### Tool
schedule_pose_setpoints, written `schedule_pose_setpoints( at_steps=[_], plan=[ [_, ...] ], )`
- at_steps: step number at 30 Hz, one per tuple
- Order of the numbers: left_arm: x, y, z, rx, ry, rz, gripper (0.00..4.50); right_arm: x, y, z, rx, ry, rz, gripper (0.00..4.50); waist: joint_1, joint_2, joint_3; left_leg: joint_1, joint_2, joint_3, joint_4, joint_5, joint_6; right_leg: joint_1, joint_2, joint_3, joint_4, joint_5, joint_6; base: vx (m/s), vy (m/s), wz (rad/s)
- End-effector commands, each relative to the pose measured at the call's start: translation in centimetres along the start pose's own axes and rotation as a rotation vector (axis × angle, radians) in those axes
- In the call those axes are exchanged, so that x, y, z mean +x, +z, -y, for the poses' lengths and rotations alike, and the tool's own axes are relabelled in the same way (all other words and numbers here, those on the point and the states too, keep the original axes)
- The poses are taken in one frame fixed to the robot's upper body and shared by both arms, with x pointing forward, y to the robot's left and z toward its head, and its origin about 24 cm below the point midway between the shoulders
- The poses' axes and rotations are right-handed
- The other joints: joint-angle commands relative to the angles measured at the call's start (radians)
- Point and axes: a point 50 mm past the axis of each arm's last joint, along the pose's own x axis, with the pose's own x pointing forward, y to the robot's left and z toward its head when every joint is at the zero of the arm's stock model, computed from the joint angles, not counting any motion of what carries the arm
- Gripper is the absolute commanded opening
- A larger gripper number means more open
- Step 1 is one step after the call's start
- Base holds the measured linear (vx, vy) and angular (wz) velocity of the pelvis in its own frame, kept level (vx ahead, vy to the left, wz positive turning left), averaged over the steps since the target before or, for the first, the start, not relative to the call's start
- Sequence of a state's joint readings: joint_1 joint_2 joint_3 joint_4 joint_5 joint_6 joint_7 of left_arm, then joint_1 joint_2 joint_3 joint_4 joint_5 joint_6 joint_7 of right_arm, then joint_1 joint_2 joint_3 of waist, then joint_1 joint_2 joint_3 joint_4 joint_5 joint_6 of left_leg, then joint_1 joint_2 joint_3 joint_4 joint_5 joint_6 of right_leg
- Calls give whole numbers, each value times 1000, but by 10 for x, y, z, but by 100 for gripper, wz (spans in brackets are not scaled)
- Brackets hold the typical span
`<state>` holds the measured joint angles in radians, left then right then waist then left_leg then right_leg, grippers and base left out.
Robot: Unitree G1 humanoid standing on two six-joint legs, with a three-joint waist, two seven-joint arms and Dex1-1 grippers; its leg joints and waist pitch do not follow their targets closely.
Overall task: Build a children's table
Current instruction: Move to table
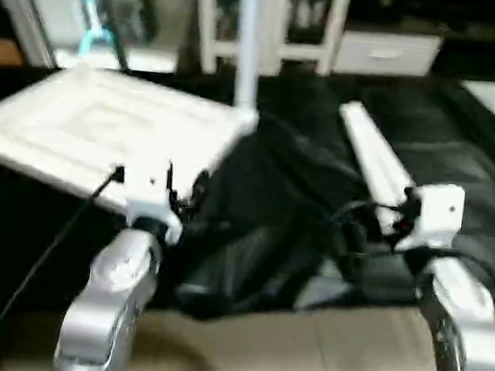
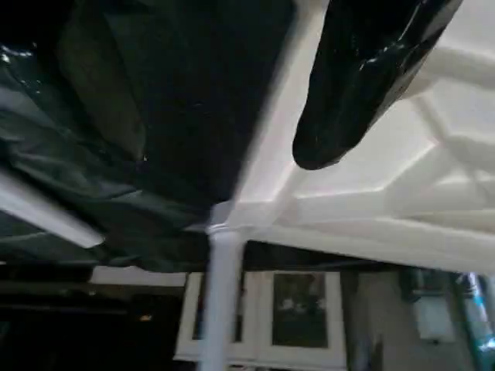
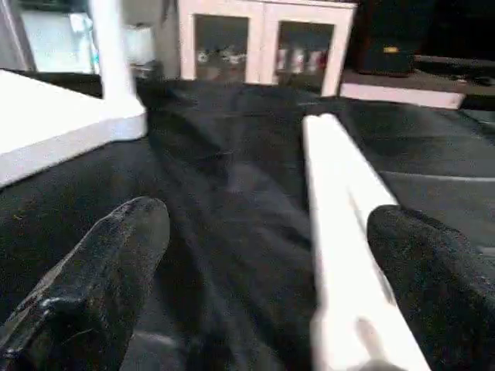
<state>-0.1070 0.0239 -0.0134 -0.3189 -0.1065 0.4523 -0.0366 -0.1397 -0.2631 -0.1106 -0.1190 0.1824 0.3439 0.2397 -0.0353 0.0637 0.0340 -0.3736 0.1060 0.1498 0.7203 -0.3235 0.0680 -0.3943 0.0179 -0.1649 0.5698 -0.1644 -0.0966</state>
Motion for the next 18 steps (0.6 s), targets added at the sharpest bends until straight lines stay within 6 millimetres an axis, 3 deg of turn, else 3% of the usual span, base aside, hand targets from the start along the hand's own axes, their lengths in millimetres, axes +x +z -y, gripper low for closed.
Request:
schedule_pose_setpoints(
  at_steps=[1, 2, 3, 4, 5, 6, 7, 8, 9, 10, 11, 12, 13, 14, 15, 16, 17, 18],
  plan=[
    [-2, -3, -6, 16, 32, -13, 344, 3, 8, -8, 0, 50, 29, 450, -17, 36, -65, 60, 394, -243, -221, 48, 185, -17, -107, 35, 113, -399, 225, -85, -216, -4],
    [-2, -3, -6, 16, 32, -13, 344, 3, 8, -8, 0, 50, 29, 450, -22, 12, -66, 86, 369, -227, -186, 224, 223, -125, -123, 88, 244, -367, 183, -83, -221, 0],
    [-2, -3, -6, 17, 32, -12, 344, 3, 9, -8, 4, 51, 31, 450, -18, 11, -56, 62, 321, -190, -178, 280, 252, -129, -120, 109, 261, -281, 138, -99, -212, 15],
    [-2, -3, -6, 22, 30, -7, 344, 3, 10, -7, 5, 51, 34, 450, -12, 25, -45, 19, 240, -122, -196, 200, 309, -85, -98, 108, 239, -193, 73, -99, -212, 15],
    [-2, -3, -6, 25, 28, -3, 344, 3, 12, -7, 6, 50, 35, 450, -19, 4, -58, 35, 198, -112, -195, 122, 322, -56, -90, 119, 176, -137, 4, -104, -269, 5],
    [-3, -3, -5, 21, 27, -4, 344, 3, 12, -6, 6, 49, 35, 450, -19, -5, -58, 25, 176, -101, -200, 83, 320, -31, -91, 120, 144, -102, -54, -111, -305, -11],
    [-3, -3, -5, 26, 32, -2, 344, 3, 12, -5, 6, 50, 35, 450, -10, -35, -54, -27, 68, -45, -126, -12, 283, 13, -132, 132, 24, -61, -262, -111, -305, -11],
    [-3, -4, -4, 26, 29, 2, 344, 2, 12, -4, 5, 51, 32, 450, 31, -91, -69, -59, -15, 23, 87, -81, 180, 55, -218, 170, -72, -250, -326, -112, -292, -7],
    [-4, -4, -4, 26, 28, 2, 344, 2, 12, -4, 6, 52, 30, 450, 44, -78, -73, -51, -9, 11, 83, -51, 109, 55, -220, 190, -70, -297, -291, -97, -273, 1],
    [-4, -4, -3, 32, 19, 10, 344, 2, 11, -3, 5, 57, 25, 450, 43, -87, -46, -63, 6, -12, 36, 3, 17, 58, -235, 196, -60, -366, -113, -97, -273, 1],
    [-5, -3, -3, 30, 4, 16, 344, 2, 10, -4, 4, 62, 22, 450, 39, -90, -33, -48, 23, -32, -14, 11, -18, 54, -241, 192, -71, -552, 78, -103, -238, -4],
    [-5, -3, -3, 33, -1, 17, 344, 2, 10, -5, 6, 69, 20, 450, 41, -76, -33, -35, 32, -42, -36, 0, -15, 53, -247, 197, -85, -650, 136, -105, -200, -7],
    [-5, -3, -3, 40, 3, 15, 344, 2, 9, -7, 6, 78, 16, 450, 33, -49, -28, -24, 57, -61, -87, -47, -9, 45, -230, 184, -91, -717, 172, -105, -200, -7],
    [-5, -3, -4, 39, 11, 13, 344, 3, 10, -9, 6, 84, 15, 450, 13, -39, -22, -7, 63, -72, -114, -187, -36, 27, -176, 138, -91, -824, 206, -110, -170, -7],
    [-5, -3, -5, 37, 16, 12, 344, 3, 10, -11, 9, 88, 15, 450, 3, -40, -22, 20, 64, -65, -107, -262, -53, 14, -170, 114, -104, -886, 217, -57, -75, -2],
    [-5, -3, -5, 39, 13, 10, 344, 4, 10, -13, 10, 92, 14, 450, -10, -28, -27, 50, 66, -60, -111, -310, -68, 22, -164, 75, -125, -884, 205, -105, -114, 0],
    [-5, -3, -5, 43, 9, 10, 344, 4, 11, -13, 10, 93, 14, 450, -28, -19, -17, 53, 107, -75, -147, -405, -63, 51, -149, 30, -125, -785, 190, -71, -51, 2],
    [-5, -2, -5, 46, 6, 10, 344, 4, 11, -14, 10, 96, 14, 450, -27, 0, -9, 57, 156, -98, -188, -530, -56, 74, -136, 17, -83, -686, 174, -127, -66, -2]
  ],
)
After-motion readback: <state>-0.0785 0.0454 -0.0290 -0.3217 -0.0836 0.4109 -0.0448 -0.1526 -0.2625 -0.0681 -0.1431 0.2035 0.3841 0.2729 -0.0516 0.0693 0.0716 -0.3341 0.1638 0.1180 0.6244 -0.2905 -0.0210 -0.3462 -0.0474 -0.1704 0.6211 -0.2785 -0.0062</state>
